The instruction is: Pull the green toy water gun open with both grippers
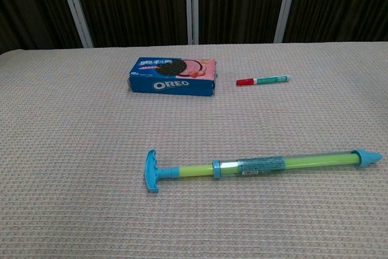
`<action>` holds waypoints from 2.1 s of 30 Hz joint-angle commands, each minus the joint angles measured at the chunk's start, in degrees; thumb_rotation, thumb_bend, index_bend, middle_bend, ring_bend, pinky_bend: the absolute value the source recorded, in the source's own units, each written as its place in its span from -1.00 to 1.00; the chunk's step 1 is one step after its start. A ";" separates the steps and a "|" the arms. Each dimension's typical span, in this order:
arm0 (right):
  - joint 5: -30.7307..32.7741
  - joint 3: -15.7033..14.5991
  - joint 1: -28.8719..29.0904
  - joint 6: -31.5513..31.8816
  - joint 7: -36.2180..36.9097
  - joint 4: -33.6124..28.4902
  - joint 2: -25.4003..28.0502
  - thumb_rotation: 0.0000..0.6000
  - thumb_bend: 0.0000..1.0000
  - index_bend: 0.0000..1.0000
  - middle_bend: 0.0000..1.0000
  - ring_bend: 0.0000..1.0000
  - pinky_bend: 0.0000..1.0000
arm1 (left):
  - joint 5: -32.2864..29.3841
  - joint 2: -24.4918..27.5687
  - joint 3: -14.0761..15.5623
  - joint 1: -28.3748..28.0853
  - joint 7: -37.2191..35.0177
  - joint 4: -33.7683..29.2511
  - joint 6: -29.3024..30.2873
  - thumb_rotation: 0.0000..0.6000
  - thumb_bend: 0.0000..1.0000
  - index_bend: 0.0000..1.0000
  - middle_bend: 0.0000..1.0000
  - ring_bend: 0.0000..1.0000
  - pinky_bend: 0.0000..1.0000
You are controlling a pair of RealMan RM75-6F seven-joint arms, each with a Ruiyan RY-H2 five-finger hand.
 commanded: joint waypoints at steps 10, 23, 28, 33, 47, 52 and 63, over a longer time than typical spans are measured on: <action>1.68 -0.18 3.51 -8.07 1.89 -1.74 0.86 1.00 -1.00 -1.00 -0.14 -0.16 -0.54 | -0.47 -0.02 -0.13 -0.26 0.80 -0.45 -0.76 1.00 -1.00 -1.00 -1.00 -1.00 -1.00; 12.67 2.14 19.91 -36.91 -4.12 -3.08 -1.15 1.00 -1.00 -0.87 0.95 1.00 1.00 | -2.67 -0.49 -0.25 -0.99 2.91 -0.46 -3.33 1.00 -1.00 -1.00 -1.00 -1.00 -1.00; 14.65 1.67 22.36 -39.55 -7.93 -1.24 -4.54 1.00 -1.00 -0.60 0.98 1.00 1.00 | -3.36 -0.68 -0.31 -1.01 3.57 -0.39 -3.73 1.00 -1.00 -1.00 -1.00 -1.00 -1.00; 14.97 0.87 24.08 -40.06 -10.72 0.66 -8.67 1.00 -1.00 -0.38 1.00 1.00 1.00 | -4.26 -1.22 -0.30 -1.26 4.88 -0.03 -4.63 1.00 -1.00 -1.00 -1.00 -1.00 -1.00; 15.71 -0.35 25.16 -38.46 -12.58 4.15 -11.70 1.00 -0.69 -0.19 1.00 1.00 1.00 | -4.87 -1.93 -0.33 -1.71 6.31 0.09 -5.47 1.00 -1.00 -1.00 -1.00 -1.00 -1.00; 16.26 -0.55 25.51 -38.80 -11.48 4.54 -12.00 1.00 -0.65 -0.15 1.00 1.00 1.00 | -4.98 -1.97 -0.30 -1.70 6.51 -0.06 -5.47 1.00 -1.00 -1.00 -1.00 -1.00 -1.00; 16.66 -1.14 25.98 -38.58 -11.00 5.21 -13.05 1.00 -0.50 0.07 1.00 1.00 1.00 | -5.26 -2.00 -0.34 -1.74 6.57 0.00 -5.62 1.00 -1.00 -1.00 -1.00 -1.00 -1.00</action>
